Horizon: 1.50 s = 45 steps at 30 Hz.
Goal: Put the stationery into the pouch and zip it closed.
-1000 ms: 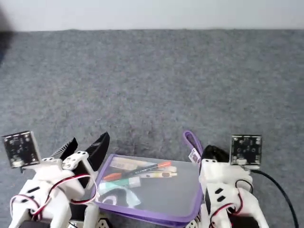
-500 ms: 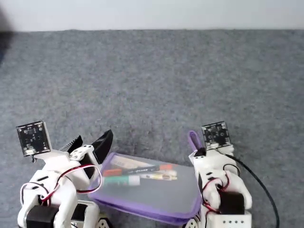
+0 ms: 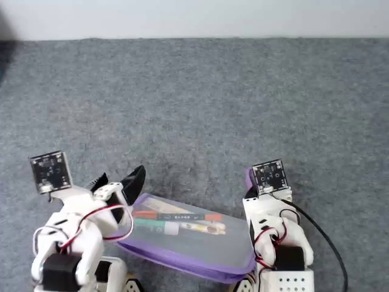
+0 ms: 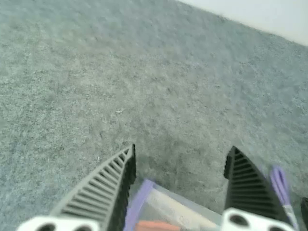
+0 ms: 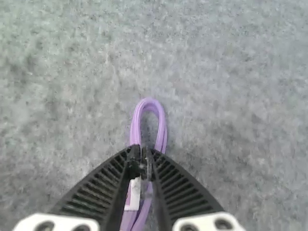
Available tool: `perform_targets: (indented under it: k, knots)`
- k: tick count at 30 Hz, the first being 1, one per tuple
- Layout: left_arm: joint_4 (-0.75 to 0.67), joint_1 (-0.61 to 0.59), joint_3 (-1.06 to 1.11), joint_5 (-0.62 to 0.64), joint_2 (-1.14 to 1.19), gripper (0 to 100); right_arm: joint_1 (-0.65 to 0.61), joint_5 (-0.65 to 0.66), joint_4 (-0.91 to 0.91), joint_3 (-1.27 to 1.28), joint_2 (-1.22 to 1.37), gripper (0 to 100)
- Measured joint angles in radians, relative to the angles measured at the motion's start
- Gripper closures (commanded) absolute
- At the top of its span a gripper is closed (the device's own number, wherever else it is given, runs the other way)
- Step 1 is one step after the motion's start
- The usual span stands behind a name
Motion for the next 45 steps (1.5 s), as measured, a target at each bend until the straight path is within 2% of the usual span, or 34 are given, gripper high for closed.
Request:
perform_targets:
  k: [6, 14, 23, 28, 36, 45]
  knots:
    - [-0.187, -0.075, 0.137, -0.051, 0.0, 72, 0.0, 0.0, 0.0, 0.0, 0.0, 98.7]
    - [-0.356, -0.08, 0.304, -0.078, 0.002, 73, 0.0, 0.0, 0.037, 0.0, 0.002, 99.0]
    - [-0.626, -0.08, 0.519, -0.167, 0.002, 97, 0.002, 0.0, 0.245, 0.0, -0.003, 98.7]
    - [-0.717, -0.083, 0.606, -0.201, -0.008, 99, 0.002, 0.0, 0.278, 0.0, -0.014, 98.9]
    - [-0.72, -0.083, 0.608, -0.206, -0.008, 99, 0.002, 0.0, 0.279, 0.0, -0.014, 98.9]
    - [-0.54, -0.086, 0.601, -0.213, -0.008, 99, 0.002, 0.0, 0.279, 0.0, -0.014, 98.9]
